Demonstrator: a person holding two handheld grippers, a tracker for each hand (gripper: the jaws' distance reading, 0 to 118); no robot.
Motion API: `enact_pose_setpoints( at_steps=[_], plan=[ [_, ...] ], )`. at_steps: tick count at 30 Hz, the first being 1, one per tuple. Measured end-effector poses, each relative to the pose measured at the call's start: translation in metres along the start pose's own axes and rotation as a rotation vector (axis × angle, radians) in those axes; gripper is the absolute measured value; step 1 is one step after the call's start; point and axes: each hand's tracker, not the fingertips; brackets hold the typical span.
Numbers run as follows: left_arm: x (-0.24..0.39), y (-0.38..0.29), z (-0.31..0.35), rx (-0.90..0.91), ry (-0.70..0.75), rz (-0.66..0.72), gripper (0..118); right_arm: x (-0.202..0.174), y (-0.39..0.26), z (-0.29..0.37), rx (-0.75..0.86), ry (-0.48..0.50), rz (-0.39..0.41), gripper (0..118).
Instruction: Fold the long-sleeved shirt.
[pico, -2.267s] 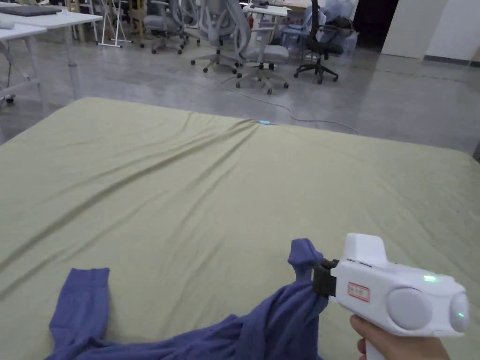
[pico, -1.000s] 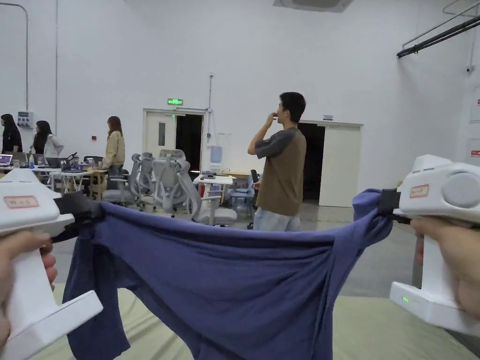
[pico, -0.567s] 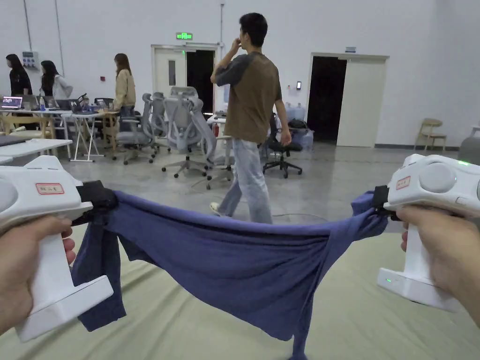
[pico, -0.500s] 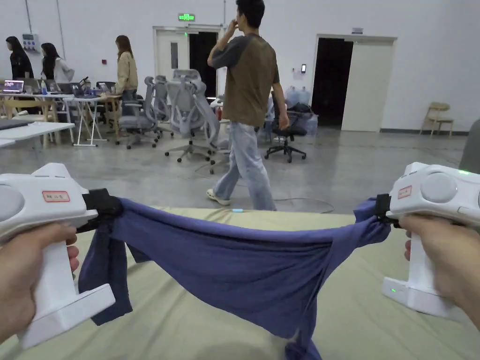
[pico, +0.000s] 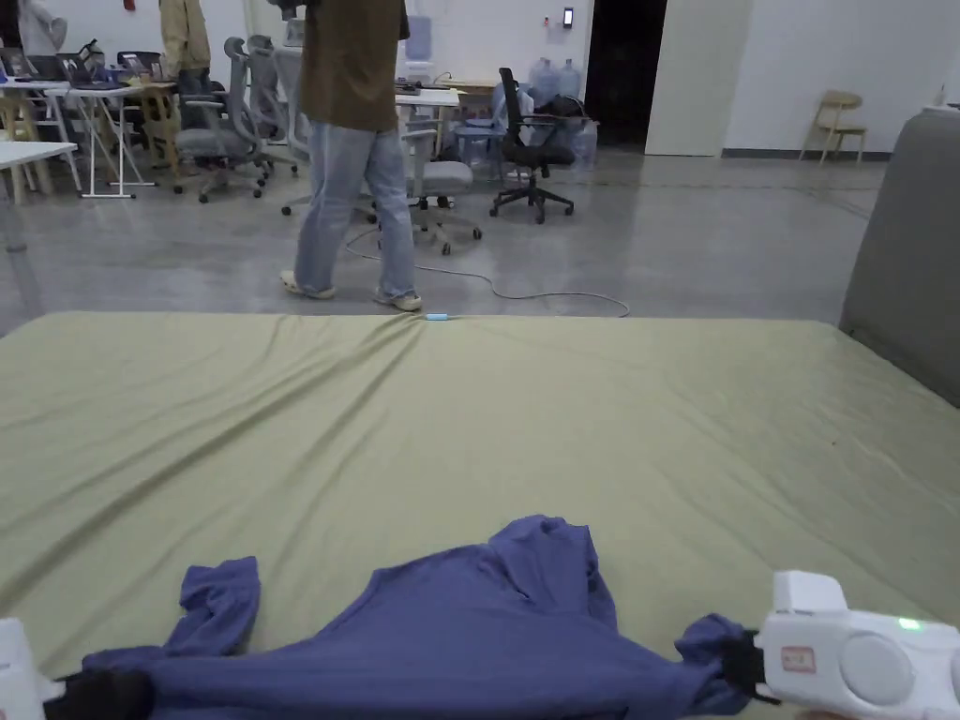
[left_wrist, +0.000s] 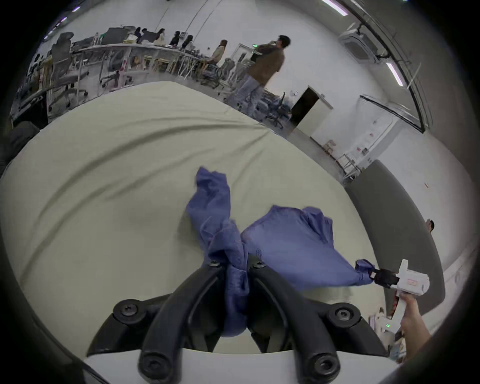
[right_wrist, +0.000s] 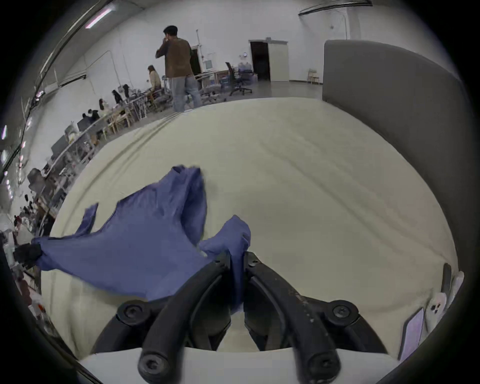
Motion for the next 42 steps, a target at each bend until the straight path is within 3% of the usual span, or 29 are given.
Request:
enact_pose_setpoints(
  at_steps=[7,11,12,13,14,15,16,17,19,21,26,27,28,29,30,31,33,35,36,37,38,39,40,41,42],
  plan=[
    [-0.019,-0.092,0.091,-0.069,0.005,0.05,12,0.0,-0.102,0.085,0.002,-0.001,0.151,11],
    [-0.036,-0.143,0.121,-0.111,0.048,0.07,12,0.003,-0.158,0.11,-0.052,0.001,0.158,11],
    [-0.041,-0.153,0.123,-0.138,0.065,0.087,12,0.005,-0.171,0.113,-0.078,-0.005,0.146,13],
    [-0.048,-0.162,0.125,-0.162,0.077,0.114,14,0.007,-0.182,0.112,-0.12,-0.007,0.119,24],
    [-0.057,-0.17,0.121,-0.179,0.082,0.143,27,0.009,-0.189,0.111,-0.151,0.02,0.095,51],
    [-0.062,-0.177,0.12,-0.195,0.09,0.159,56,0.014,-0.197,0.11,-0.182,0.025,0.081,88],
    [-0.058,-0.18,0.121,-0.204,0.131,0.135,100,0.013,-0.201,0.113,-0.183,-0.024,0.097,118],
    [-0.05,-0.179,0.128,-0.165,0.192,0.05,118,0.012,-0.204,0.122,-0.138,-0.07,0.11,118],
    [-0.034,-0.181,0.148,0.028,0.202,-0.075,118,0.022,-0.204,0.159,0.076,-0.053,0.094,112],
    [-0.02,-0.176,0.173,0.162,0.106,-0.105,117,0.024,-0.203,0.194,0.142,-0.044,0.038,112],
    [0.008,-0.184,0.198,0.031,-0.038,-0.049,115,-0.002,-0.21,0.251,0.197,0.041,-0.067,118],
    [0.012,-0.189,0.198,-0.031,-0.07,-0.046,106,-0.009,-0.215,0.256,0.194,0.055,-0.073,117],
    [0.016,-0.196,0.195,-0.054,-0.103,-0.039,69,-0.014,-0.22,0.26,0.193,0.072,-0.077,100],
    [0.02,-0.201,0.19,-0.066,-0.101,-0.044,19,-0.018,-0.225,0.262,0.188,0.082,-0.078,73],
    [0.032,-0.209,0.187,-0.091,-0.049,-0.069,5,-0.022,-0.228,0.262,0.171,0.085,-0.07,23],
    [0.039,-0.213,0.18,-0.1,-0.038,-0.106,5,-0.023,-0.233,0.257,0.109,0.077,-0.039,2],
    [0.046,-0.213,0.159,-0.144,-0.068,-0.2,5,-0.03,-0.238,0.251,0.116,0.024,0.049,2],
    [0.059,-0.205,0.141,-0.137,-0.056,-0.188,5,-0.028,-0.243,0.242,0.111,0.006,0.062,2],
    [0.061,-0.195,0.128,-0.145,-0.074,-0.174,6,-0.025,-0.243,0.238,0.1,0.018,0.056,2],
    [0.062,-0.183,0.111,-0.152,-0.107,-0.14,16,-0.022,-0.242,0.233,0.089,0.028,0.04,2],
    [0.072,-0.17,0.097,-0.153,-0.116,-0.113,33,-0.019,-0.241,0.229,0.075,0.04,0.01,2],
    [0.076,-0.157,0.076,-0.144,-0.111,-0.107,60,-0.013,-0.243,0.224,0.071,0.055,-0.034,2],
    [0.083,-0.144,0.049,-0.135,-0.11,-0.111,98,-0.009,-0.241,0.219,0.061,0.06,-0.064,2],
    [0.088,-0.133,0.022,-0.127,-0.101,-0.125,118,-0.006,-0.24,0.215,0.056,0.058,-0.08,2],
    [0.099,-0.124,-0.005,-0.125,-0.061,-0.168,118,-0.004,-0.239,0.212,0.053,0.055,-0.088,2]
  ],
)
